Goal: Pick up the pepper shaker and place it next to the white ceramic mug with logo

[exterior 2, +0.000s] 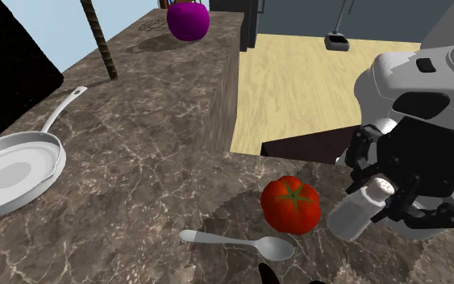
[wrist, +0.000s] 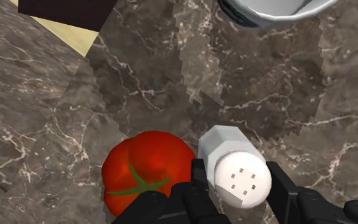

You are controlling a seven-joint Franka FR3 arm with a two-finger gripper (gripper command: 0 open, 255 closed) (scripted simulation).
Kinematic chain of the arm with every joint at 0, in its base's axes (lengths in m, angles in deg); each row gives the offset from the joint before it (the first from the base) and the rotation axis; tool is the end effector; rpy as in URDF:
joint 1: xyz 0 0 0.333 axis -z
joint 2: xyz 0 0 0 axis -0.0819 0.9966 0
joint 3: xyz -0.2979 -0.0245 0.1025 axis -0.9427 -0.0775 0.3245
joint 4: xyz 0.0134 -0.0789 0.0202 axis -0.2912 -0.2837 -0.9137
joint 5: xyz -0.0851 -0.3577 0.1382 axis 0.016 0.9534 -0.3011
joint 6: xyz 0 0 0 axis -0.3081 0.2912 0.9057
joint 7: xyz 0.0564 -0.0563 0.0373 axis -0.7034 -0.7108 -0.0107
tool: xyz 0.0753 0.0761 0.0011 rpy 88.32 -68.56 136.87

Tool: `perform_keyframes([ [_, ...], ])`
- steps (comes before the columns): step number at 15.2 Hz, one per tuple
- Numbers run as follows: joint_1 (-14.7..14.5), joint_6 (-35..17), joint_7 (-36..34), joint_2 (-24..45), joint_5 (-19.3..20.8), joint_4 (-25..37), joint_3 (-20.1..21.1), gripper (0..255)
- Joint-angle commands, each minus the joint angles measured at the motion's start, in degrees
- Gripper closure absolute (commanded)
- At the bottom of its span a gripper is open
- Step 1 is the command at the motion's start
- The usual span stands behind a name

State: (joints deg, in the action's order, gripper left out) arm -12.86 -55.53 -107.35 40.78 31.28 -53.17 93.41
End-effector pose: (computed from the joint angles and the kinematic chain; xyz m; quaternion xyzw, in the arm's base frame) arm 0.3106 0.2508 0.5284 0.9935 0.1019 0.0140 0.0483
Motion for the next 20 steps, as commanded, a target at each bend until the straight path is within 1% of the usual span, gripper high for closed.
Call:
perform_keyframes([
  [1, -0.1, -1.5, -0.1, -0.1, -0.1, -1.6, 0.2, 255],
  [6, -0.2, -5.4, -0.4, 0.4, -0.3, -5.0, 0.6, 255],
  [14, -0.2, -5.7, -0.4, 0.4, -0.3, -5.2, 0.7, 255],
  [15, -0.2, -5.7, -0.4, 0.4, -0.3, -5.2, 0.7, 0],
  [20, -0.2, -5.7, -0.4, 0.4, -0.3, -5.2, 0.7, 0],
])
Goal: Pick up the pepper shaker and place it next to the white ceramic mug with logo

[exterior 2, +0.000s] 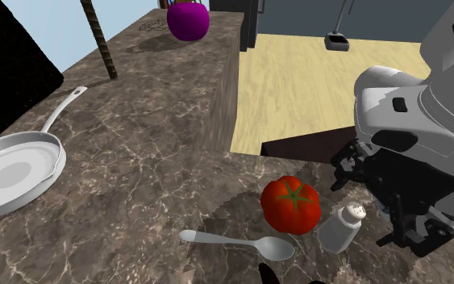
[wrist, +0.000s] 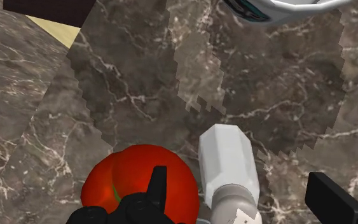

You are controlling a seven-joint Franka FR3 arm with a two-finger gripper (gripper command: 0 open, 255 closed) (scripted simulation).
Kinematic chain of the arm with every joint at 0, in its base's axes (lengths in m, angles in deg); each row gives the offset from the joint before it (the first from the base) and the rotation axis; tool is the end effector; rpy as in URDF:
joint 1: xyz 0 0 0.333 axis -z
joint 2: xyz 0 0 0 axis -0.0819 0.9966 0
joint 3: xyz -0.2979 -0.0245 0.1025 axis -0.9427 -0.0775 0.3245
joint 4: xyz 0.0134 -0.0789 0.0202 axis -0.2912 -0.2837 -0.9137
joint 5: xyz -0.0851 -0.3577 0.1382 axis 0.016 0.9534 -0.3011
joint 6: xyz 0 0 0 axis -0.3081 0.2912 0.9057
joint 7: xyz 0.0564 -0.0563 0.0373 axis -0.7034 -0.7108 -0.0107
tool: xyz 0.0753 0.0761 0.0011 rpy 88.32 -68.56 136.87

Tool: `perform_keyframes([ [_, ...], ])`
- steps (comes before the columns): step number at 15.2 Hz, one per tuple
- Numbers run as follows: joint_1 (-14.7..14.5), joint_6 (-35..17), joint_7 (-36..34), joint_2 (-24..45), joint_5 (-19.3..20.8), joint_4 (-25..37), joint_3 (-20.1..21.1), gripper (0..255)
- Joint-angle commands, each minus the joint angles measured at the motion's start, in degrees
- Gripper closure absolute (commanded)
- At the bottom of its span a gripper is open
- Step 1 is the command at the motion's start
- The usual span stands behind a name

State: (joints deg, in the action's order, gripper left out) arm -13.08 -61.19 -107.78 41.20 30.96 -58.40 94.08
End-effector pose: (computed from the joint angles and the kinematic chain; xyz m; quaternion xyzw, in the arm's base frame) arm 0.3098 0.2506 0.4903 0.9935 0.1019 0.0143 0.0482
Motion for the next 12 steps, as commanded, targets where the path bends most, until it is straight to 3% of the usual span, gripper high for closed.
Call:
perform_keyframes([
  [1, 0.0, 2.0, 0.0, -0.2, 0.0, 1.8, -0.1, 0],
  [4, 0.1, 7.4, 0.0, -0.4, 0.2, 7.0, -0.4, 0],
  [12, 0.1, 7.4, 0.0, -0.4, 0.2, 7.0, -0.4, 0],
])
